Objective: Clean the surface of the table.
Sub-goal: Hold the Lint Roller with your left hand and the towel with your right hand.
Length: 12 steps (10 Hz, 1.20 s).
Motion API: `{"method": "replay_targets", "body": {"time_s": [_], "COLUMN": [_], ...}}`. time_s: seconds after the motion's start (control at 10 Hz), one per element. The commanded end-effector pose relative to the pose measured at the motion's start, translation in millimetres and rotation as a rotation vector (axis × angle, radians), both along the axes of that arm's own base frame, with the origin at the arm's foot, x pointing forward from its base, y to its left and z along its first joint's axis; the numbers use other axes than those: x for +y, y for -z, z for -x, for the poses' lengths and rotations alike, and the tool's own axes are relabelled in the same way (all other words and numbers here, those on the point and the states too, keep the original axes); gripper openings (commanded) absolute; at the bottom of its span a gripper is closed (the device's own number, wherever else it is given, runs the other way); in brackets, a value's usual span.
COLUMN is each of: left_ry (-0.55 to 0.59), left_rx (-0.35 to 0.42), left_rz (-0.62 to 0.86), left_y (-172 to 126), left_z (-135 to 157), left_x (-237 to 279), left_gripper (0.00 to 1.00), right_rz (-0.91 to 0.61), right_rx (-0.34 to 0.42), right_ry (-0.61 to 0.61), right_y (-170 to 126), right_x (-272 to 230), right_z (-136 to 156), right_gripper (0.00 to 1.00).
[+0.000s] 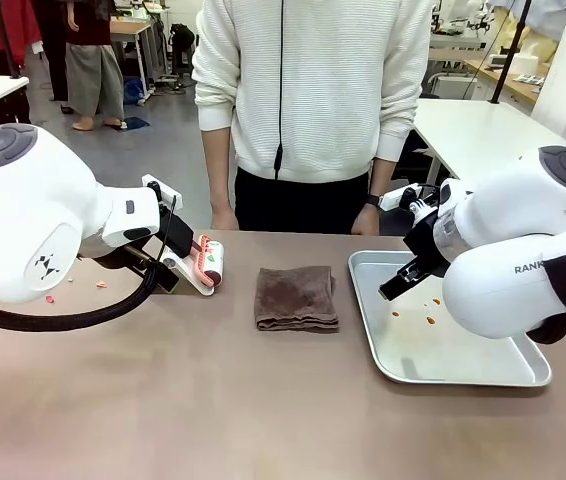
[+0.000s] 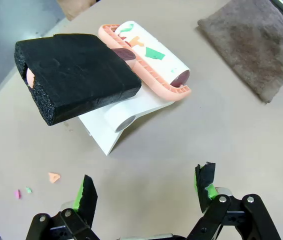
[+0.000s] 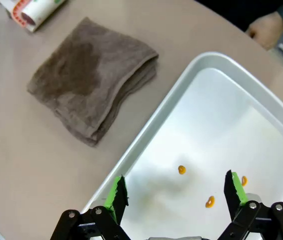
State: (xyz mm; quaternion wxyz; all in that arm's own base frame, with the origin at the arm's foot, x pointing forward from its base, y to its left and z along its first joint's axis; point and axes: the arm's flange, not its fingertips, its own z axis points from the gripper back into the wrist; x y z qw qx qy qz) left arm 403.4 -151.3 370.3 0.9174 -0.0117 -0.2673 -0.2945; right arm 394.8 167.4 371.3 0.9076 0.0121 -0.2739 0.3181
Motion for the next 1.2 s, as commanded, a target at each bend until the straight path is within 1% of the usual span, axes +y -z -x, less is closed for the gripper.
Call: {"method": "replay_targets", "body": {"time_s": [0.0,0.1,0.2,0.3,0.4,0.5,0.6,0.7,0.8,0.9,1.0,1.1], "left_ry": [0.0,0.0,-0.055,-0.101,-0.149,-0.178,-0.118,-0.058,-0.108,-0.073,-0.07,-0.103], "left_rx": [0.0,0.0,0.081,0.104,0.172,0.249,0.247,0.246,0.211,0.219,0.218,0.224], "left_rz": [0.0,0.0,0.035,0.082,0.147,0.221,0.333,0.405,0.394,0.45,0.498,0.571], "left_y": [0,0,-10,-28,-52,-68,-83,-95,-104,-112,-117,-116], "left_z": [0,0,2,5,12,20,31,41,47,55,60,65], "left_x": [0,0,9,12,13,24,33,52,73,104,132,170], "left_gripper": [1.0,1.0,1.0,1.0,1.0,1.0,1.0,1.0,1.0,1.0,1.0,1.0], "right_rz": [0.0,0.026,-0.003,-0.071,-0.145,-0.196,-0.27,-0.336,-0.424,-0.555,-0.661,-0.772], "right_rx": [0.0,0.057,0.083,0.11,0.145,0.196,0.248,0.301,0.332,0.357,0.347,0.322], "right_ry": [0.0,0.041,0.118,0.187,0.306,0.384,0.429,0.458,0.474,0.47,0.474,0.463], "right_y": [0,-6,-14,-26,-43,-55,-65,-75,-85,-97,-105,-111], "right_x": [0,-3,-8,-22,-38,-49,-59,-71,-86,-105,-123,-143], "right_z": [0,2,2,-1,1,5,12,22,36,57,78,99], "right_gripper": [1.0,1.0,1.0,1.0,1.0,1.0,1.0,1.0,1.0,1.0,1.0,1.0]}}
